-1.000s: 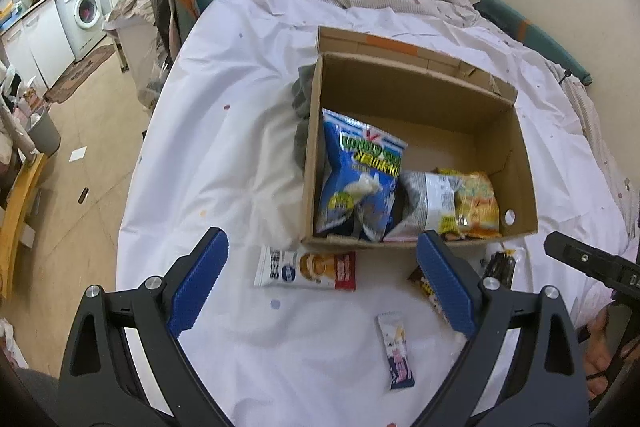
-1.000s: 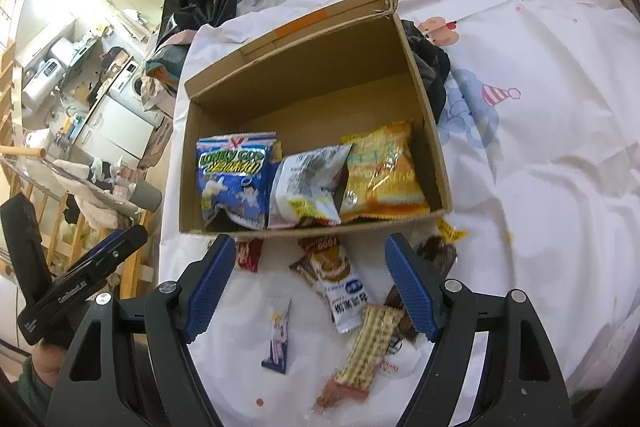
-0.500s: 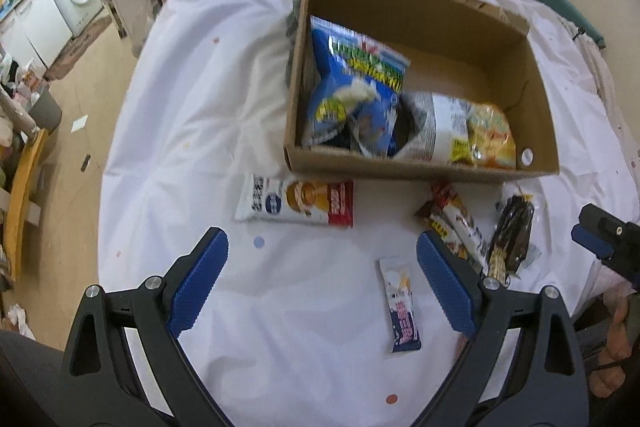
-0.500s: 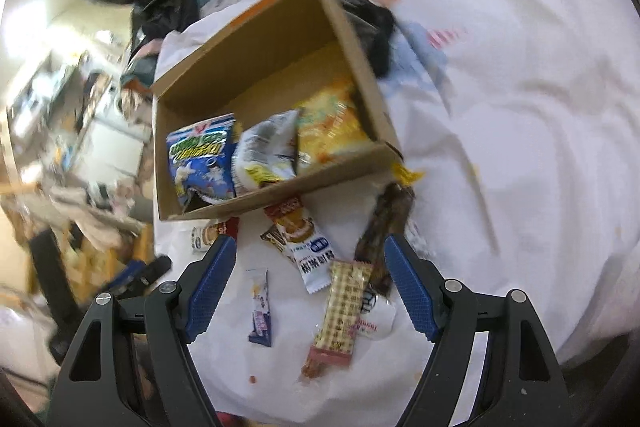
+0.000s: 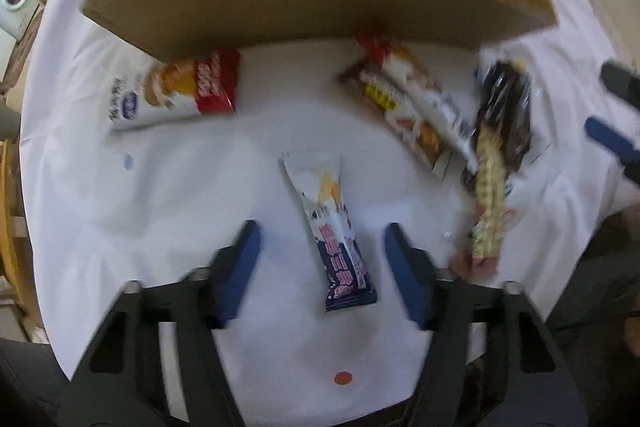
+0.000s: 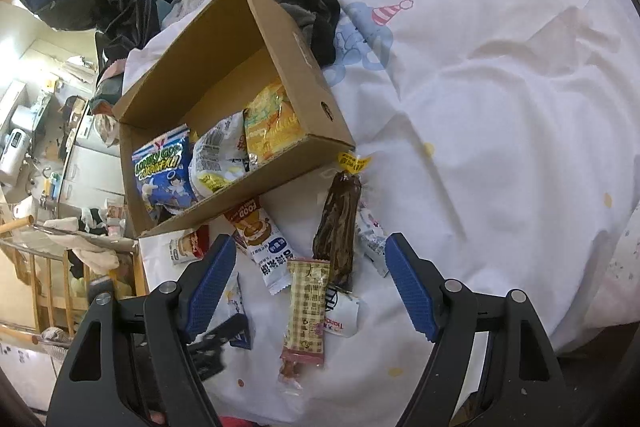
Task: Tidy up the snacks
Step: 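Open both tools to release the bags in the box and withdraw, then grasp the beige checkered bar with the right tool while the left tool grasps the white bar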
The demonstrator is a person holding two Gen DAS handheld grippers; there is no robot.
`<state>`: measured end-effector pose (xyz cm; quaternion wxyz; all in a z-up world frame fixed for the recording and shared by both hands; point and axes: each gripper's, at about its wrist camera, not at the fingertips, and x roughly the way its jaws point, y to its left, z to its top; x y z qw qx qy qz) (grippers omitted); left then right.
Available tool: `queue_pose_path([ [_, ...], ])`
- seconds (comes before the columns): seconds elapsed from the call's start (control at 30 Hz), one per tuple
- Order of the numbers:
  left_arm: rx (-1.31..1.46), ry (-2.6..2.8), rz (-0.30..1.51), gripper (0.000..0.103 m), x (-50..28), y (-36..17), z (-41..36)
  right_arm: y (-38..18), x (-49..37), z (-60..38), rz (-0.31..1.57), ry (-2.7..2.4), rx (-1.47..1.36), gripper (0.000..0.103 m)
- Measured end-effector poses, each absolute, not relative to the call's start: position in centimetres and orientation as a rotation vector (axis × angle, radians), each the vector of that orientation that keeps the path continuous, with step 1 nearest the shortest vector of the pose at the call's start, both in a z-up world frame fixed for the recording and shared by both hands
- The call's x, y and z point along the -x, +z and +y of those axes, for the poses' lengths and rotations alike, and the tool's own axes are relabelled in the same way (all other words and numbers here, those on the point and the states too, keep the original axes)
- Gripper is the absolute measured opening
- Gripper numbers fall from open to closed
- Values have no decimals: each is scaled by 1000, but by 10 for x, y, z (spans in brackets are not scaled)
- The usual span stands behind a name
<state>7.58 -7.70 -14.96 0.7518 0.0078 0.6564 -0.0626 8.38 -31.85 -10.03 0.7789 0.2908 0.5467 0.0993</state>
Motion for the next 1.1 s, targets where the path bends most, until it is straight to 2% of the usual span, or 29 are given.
queue_pose_path([
  [0.07, -35, -107, 1429, 16, -73, -153, -77, -103, -85, -313, 1206, 223, -604, 80],
  [0.1, -36, -96, 1424, 14, -73, -152, -76, -105, -85, -309, 1221, 228, -589, 80],
  [0.2, -22, -88, 1428, 14, -73, -149, -73, -115, -85, -290, 1296, 270, -528, 77],
  [0.27, 19, -70, 1413, 14, -73, -142, -64, -120, -84, -278, 1332, 316, -508, 64],
  [0.37, 78, -57, 1372, 14, -75, -127, -50, -130, -82, -260, 1385, 372, -485, 52],
  [0.53, 104, -45, 1312, 14, -73, -109, -41, -149, -83, -246, 1467, 324, -387, 50],
  [0.6, 112, -44, 1307, 14, -72, -107, -36, -154, -85, -239, 1490, 315, -348, 43],
  [0.67, 116, -37, 1298, 14, -74, -101, -30, -156, -85, -234, 1494, 314, -309, 30],
  [0.97, 142, -24, 1271, 14, -74, -98, -19, -132, -73, -242, 1407, 365, -305, 28],
  [1.03, 148, -22, 1266, 14, -74, -97, -19, -115, -71, -250, 1320, 393, -357, 28],
  [1.1, 167, -25, 1259, 14, -75, -97, -19, -82, -68, -256, 1150, 451, -405, 28],
])
